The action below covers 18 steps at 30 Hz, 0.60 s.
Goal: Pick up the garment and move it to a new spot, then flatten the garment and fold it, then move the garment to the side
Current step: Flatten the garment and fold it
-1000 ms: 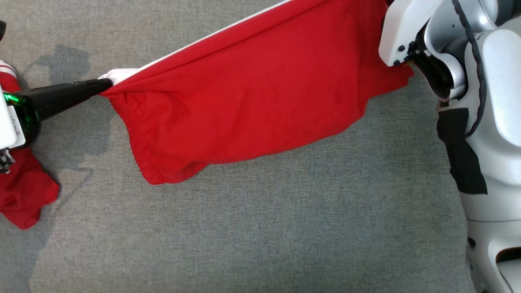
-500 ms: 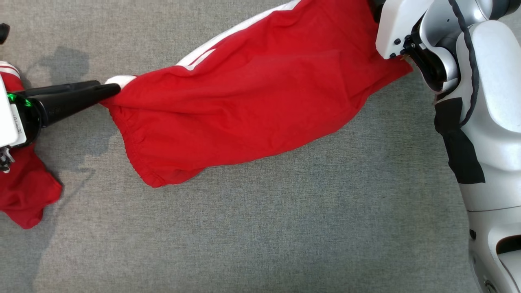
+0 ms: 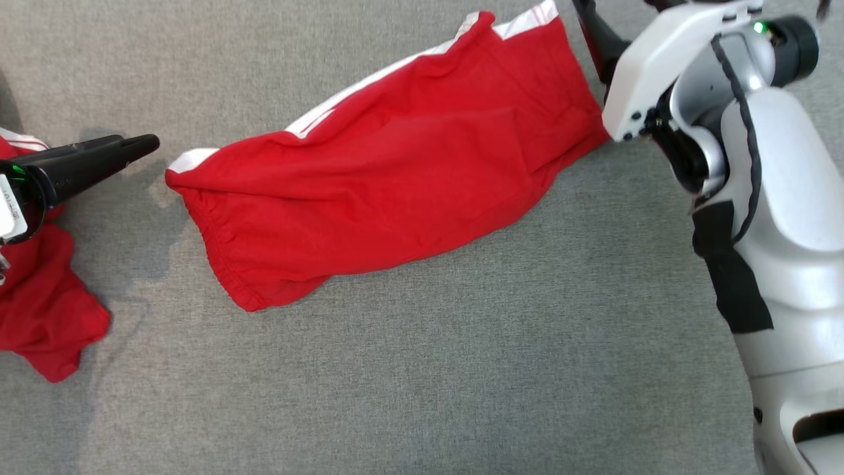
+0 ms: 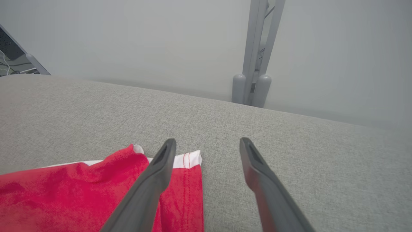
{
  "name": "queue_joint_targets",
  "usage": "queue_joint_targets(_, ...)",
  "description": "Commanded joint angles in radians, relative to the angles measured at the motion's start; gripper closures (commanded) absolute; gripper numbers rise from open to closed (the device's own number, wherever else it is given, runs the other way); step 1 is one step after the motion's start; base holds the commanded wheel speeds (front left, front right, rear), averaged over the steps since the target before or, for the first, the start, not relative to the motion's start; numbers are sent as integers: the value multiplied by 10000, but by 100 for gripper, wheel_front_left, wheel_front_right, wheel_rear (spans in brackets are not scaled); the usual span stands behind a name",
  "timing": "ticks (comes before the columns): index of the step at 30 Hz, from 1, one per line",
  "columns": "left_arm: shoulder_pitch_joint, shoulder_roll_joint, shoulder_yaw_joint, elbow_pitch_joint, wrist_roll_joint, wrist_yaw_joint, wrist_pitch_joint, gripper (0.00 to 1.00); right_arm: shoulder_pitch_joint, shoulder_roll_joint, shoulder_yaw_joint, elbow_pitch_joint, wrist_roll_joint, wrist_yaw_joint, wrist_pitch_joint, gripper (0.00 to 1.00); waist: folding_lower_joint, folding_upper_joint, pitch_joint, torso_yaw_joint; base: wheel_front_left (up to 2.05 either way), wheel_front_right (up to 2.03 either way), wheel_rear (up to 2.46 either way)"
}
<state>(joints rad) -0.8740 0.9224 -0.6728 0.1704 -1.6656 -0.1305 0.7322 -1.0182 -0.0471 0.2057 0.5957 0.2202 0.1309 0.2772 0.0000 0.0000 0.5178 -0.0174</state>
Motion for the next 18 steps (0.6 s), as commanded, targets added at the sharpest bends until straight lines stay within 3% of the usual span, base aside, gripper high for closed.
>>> queue_joint_targets(1, 214, -91, 149, 31, 130, -5, -290, 0, 320, -65, -71, 40, 101, -2, -235, 0, 0, 0, -357, -55, 0, 0, 0)
queue_joint_targets(9, 1115, -330, 864, -277, 445, -3, -2111, 0, 1382, -59, -428, 254, 137, -2, -1104, 0, 0, 0, -1384, -53, 0, 0, 0)
queue_joint_targets(18, 3280, -98, 1603, -1292, 1351, -3, -5277, 0, 2392, -67, -326, 920, 623, -2, -1829, 0, 0, 0, -2367, 287, 0, 0, 0)
